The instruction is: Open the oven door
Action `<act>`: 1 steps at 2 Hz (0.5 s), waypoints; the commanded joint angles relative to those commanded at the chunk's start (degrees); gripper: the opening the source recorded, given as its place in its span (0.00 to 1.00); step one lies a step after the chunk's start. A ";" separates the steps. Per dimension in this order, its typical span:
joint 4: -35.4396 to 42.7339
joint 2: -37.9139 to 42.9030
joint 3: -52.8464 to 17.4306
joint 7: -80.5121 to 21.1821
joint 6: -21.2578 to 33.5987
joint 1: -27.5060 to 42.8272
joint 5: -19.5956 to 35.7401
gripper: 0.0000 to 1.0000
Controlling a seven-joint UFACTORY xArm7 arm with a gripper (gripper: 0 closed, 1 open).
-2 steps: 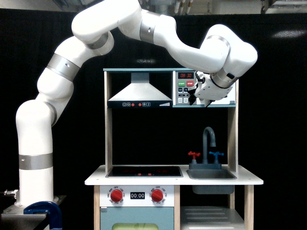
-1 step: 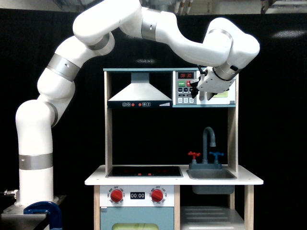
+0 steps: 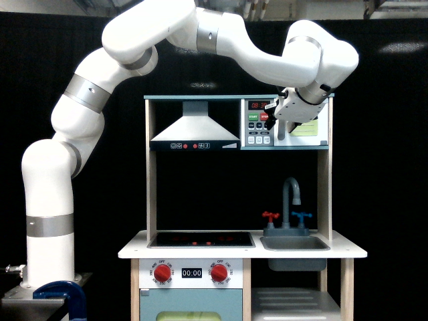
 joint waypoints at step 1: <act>1.94 0.91 2.60 1.87 -1.40 -0.50 -0.20 0.00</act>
